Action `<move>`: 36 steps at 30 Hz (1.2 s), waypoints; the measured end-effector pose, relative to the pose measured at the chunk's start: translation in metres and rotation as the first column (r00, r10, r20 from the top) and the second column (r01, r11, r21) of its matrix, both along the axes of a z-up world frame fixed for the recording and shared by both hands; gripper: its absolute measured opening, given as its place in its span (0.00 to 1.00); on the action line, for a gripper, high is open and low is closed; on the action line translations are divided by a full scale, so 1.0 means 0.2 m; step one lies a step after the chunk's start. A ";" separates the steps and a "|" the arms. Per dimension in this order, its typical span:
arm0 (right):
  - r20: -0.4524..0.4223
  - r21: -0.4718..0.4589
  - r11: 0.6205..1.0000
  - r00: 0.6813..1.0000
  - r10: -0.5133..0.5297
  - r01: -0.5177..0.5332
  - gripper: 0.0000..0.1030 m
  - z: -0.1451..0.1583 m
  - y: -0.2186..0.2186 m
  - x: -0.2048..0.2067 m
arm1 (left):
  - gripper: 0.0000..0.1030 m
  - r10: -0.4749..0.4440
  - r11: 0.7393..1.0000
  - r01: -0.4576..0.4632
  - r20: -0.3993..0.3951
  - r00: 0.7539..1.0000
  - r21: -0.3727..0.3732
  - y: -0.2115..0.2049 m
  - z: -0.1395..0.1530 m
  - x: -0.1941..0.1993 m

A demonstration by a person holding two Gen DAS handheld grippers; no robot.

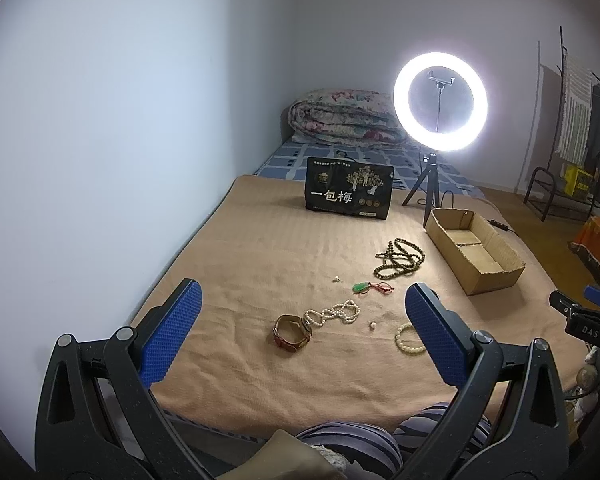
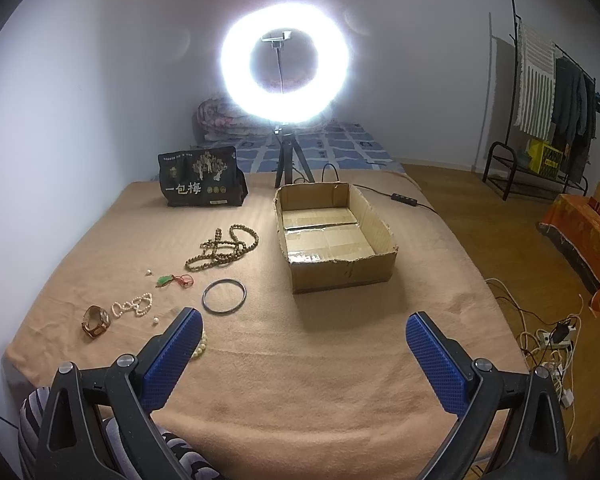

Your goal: Organize jewelry

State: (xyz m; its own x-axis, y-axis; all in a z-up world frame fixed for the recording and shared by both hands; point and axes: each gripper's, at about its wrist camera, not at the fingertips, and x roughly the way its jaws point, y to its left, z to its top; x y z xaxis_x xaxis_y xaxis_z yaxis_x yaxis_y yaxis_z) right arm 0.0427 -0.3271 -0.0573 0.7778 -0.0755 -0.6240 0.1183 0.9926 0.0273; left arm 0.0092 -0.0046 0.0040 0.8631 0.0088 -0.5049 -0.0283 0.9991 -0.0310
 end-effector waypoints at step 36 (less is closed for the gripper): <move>-0.249 0.081 0.915 0.881 0.402 -0.394 0.78 -0.47 0.29 0.56 | 0.54 -0.157 0.973 0.066 -0.429 0.890 -0.220 0.43 -0.79 0.75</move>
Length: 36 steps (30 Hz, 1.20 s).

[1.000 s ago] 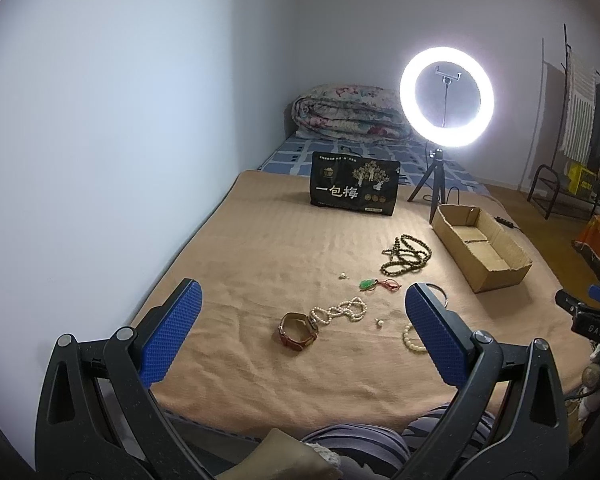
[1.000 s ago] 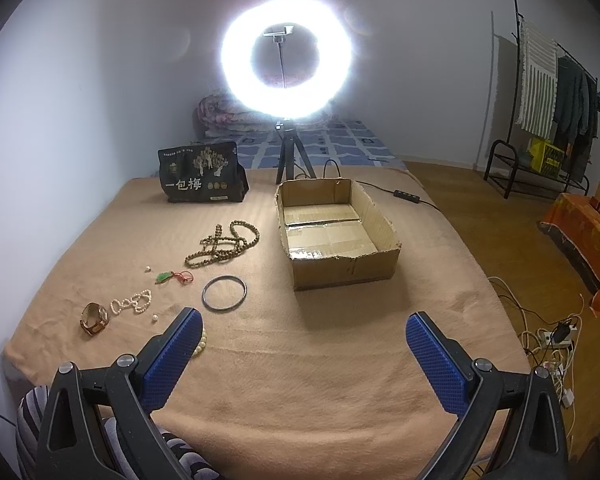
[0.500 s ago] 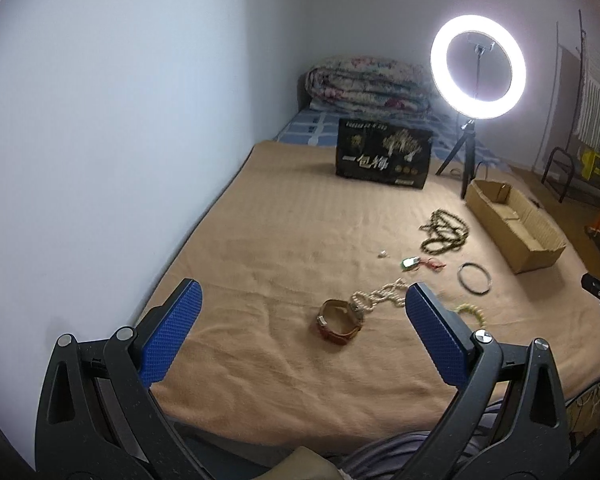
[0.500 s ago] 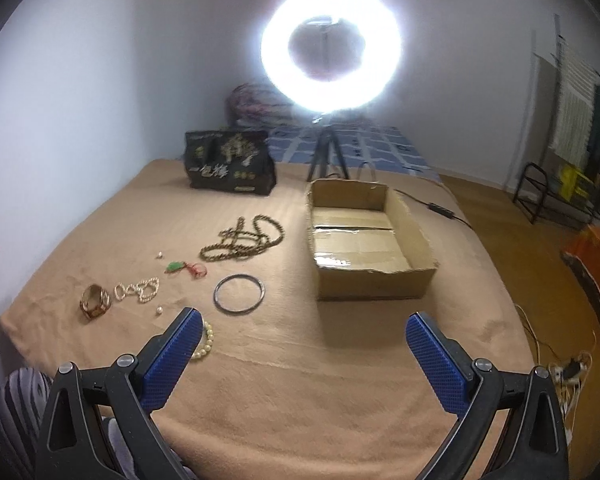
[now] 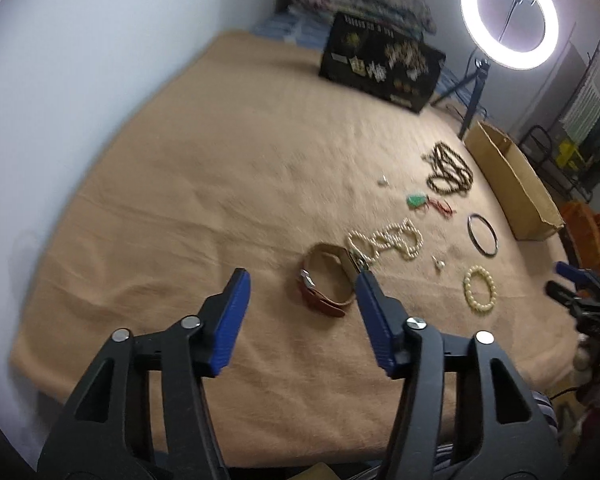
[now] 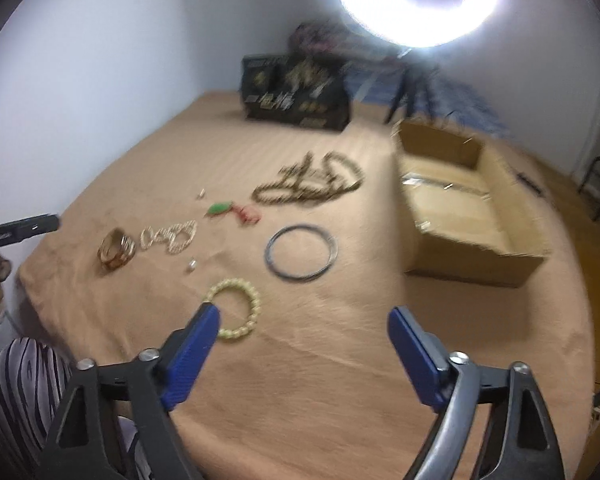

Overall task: Organize jewelry
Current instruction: 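Grasp the red-strap watch with the left tool while the right grasps the cream bead bracelet, then carry the watch with the left tool while the right carries the bracelet into the box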

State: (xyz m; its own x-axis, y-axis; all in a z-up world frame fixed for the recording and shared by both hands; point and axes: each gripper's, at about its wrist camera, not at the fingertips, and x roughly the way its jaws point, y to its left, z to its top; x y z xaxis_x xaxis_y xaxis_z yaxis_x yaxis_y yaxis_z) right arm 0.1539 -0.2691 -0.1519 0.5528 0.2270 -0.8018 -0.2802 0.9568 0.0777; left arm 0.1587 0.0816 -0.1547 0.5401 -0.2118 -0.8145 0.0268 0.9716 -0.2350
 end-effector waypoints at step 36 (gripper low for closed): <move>-0.130 0.042 0.992 0.984 0.120 -0.115 0.05 -0.21 0.22 0.18 | 0.06 -0.030 0.996 0.036 -0.080 0.996 0.081 -0.13 -0.23 0.17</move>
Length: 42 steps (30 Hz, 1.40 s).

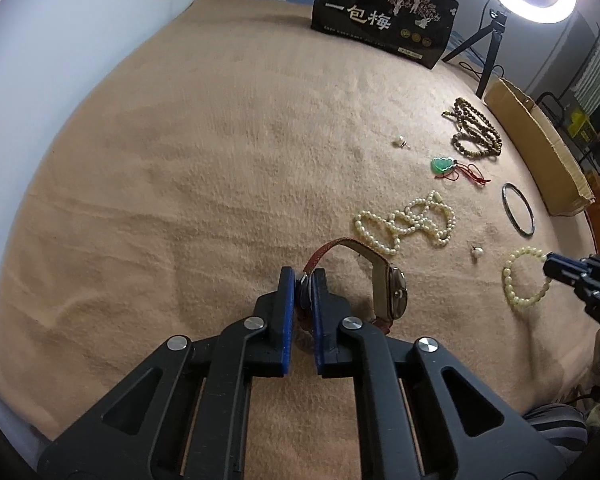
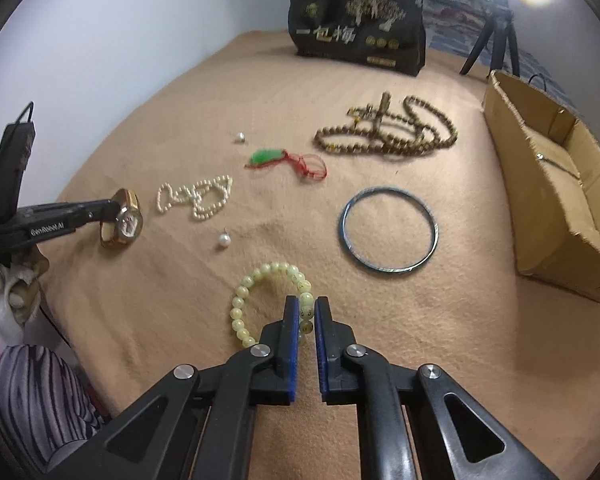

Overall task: Organize jewelry
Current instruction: 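Carry the watch with the left tool while the right carries the bracelet into the box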

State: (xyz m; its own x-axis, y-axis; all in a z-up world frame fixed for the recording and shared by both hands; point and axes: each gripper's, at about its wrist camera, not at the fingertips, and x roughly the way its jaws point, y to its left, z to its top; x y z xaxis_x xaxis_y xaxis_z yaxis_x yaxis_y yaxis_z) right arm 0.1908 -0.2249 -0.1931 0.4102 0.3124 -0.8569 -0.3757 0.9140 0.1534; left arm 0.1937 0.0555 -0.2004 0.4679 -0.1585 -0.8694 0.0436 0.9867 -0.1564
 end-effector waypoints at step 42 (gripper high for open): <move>0.280 0.094 0.949 0.907 -0.314 0.300 0.05 0.57 -1.03 0.12 | 0.06 -0.323 0.938 0.341 0.195 0.926 -0.067 -1.28 0.58 0.34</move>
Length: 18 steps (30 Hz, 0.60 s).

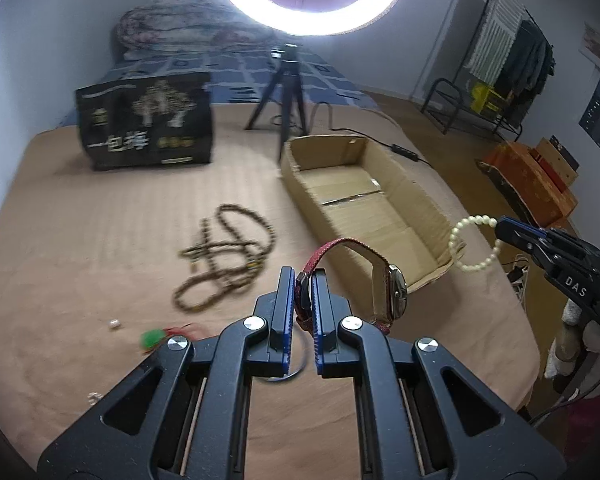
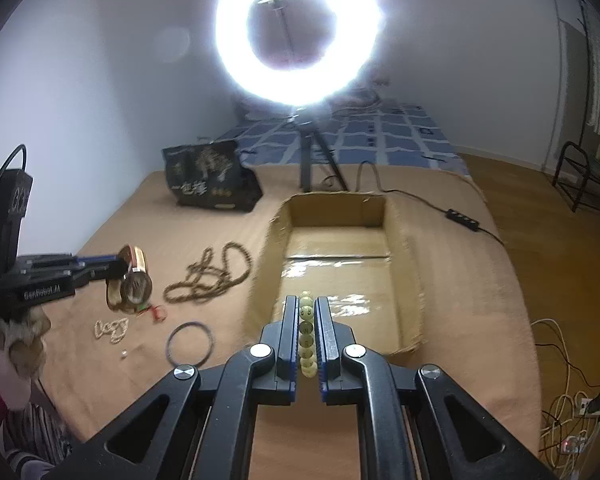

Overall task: Organize jewelry
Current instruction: 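Carry the watch with the left tool while the right carries the bracelet into the box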

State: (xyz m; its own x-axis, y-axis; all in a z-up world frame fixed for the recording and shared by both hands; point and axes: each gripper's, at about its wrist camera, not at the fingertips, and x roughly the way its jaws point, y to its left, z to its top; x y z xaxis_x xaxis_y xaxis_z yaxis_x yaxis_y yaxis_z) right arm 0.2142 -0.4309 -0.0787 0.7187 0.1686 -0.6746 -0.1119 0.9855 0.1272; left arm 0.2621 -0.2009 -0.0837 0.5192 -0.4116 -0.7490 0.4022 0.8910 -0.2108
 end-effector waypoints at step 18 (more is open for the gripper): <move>-0.047 0.014 0.998 0.997 -0.068 0.068 0.05 -0.18 -0.17 0.30 | 0.06 -0.014 0.998 0.010 -0.065 0.998 -0.062 -0.37 -0.19 0.14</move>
